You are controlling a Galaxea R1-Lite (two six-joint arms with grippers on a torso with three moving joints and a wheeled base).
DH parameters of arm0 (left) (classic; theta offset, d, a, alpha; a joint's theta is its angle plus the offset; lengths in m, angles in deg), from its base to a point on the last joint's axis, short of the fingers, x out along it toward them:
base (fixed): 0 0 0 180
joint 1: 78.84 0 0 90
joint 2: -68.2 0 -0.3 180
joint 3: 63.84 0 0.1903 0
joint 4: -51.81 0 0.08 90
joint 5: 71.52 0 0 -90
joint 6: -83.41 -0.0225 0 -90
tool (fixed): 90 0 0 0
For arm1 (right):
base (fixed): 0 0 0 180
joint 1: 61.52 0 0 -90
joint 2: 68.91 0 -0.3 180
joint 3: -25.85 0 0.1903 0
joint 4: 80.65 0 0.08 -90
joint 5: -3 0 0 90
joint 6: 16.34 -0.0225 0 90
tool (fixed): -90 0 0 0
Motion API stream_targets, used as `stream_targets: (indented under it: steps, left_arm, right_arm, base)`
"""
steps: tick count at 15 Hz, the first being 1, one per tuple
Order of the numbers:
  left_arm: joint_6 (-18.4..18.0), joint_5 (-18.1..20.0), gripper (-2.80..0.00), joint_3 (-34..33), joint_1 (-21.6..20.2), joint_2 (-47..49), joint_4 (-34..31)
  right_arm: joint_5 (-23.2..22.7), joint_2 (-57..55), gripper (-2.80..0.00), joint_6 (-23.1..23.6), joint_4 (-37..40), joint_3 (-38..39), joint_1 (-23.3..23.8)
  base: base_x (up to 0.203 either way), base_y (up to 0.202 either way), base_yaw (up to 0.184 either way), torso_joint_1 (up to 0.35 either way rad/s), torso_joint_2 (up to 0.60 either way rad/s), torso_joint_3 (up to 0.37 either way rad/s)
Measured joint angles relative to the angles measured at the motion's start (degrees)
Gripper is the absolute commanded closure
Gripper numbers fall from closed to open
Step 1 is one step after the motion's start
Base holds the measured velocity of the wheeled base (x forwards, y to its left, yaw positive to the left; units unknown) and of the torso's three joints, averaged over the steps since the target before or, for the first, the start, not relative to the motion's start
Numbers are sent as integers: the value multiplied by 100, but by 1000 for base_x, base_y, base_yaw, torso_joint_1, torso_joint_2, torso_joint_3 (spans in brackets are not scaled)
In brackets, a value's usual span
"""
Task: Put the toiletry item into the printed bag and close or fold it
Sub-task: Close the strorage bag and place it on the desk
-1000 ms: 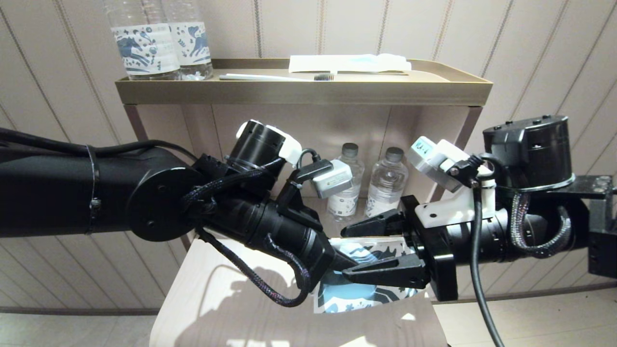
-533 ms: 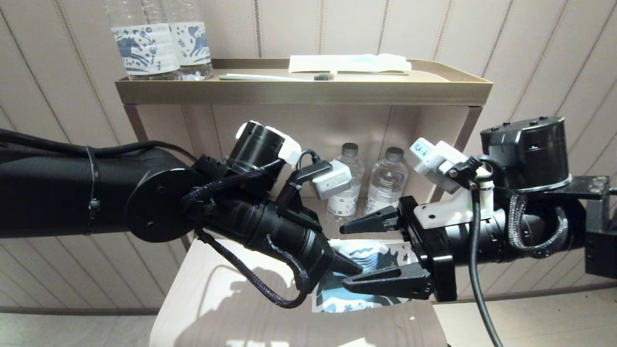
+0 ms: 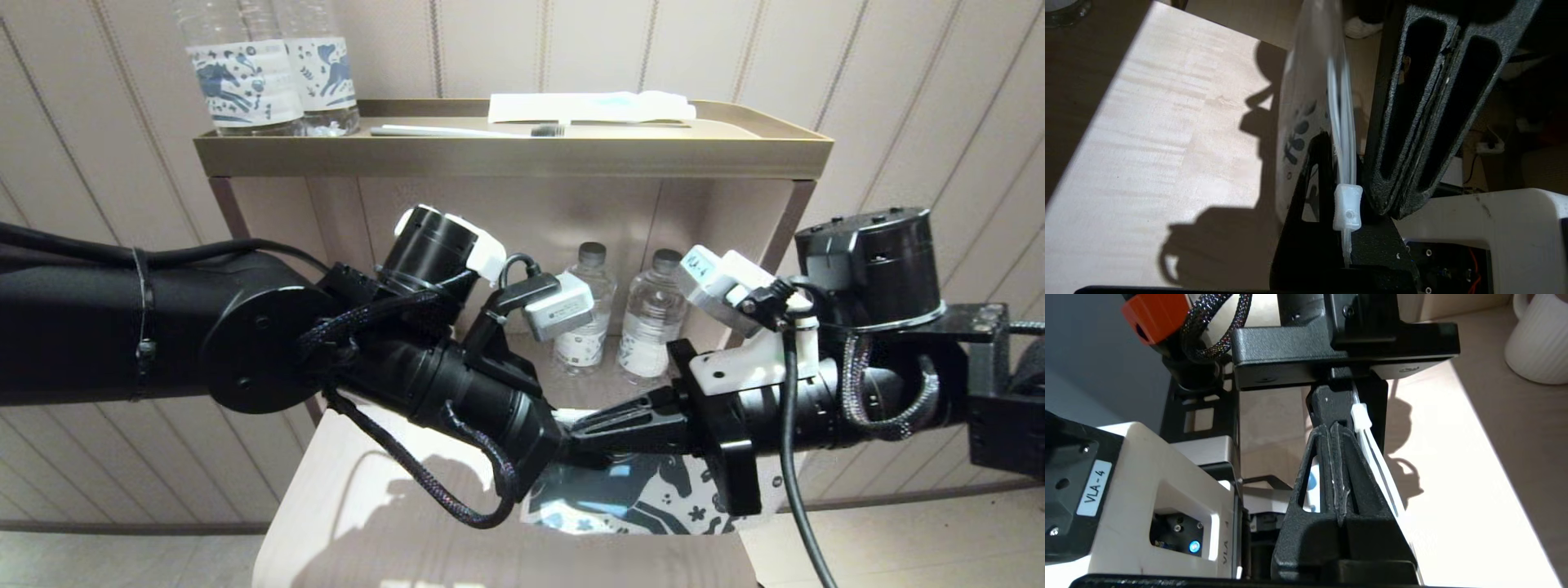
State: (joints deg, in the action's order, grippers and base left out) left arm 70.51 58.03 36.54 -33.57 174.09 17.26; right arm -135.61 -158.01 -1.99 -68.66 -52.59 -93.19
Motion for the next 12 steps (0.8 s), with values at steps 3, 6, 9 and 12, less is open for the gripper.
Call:
stream_targets:
  steps: [3, 6, 9, 12]
  left_arm:
    - [7, 35, 0, -99, 10, -111, 8]
    - [-10, 108, 0, -221, 79, -207, 53]
    - [-277, 546, 0, -476, 110, -376, 3]
    - [-768, 701, 0, -664, 85, -457, -9]
  right_arm:
    - [-34, -61, 0, -10, 7, -17, 1]
    - [-124, -52, 0, -21, 24, -50, 1]
    - [-126, 87, 0, -13, 41, -59, 19]
    - [-290, 171, 0, -10, 60, -12, -5]
  base:
    - [0, 0, 0, 0, 0, 0]
    - [0, 0, 0, 0, 0, 0]
    - [0, 0, 0, 0, 0, 0]
    - [0, 0, 0, 0, 0, 0]
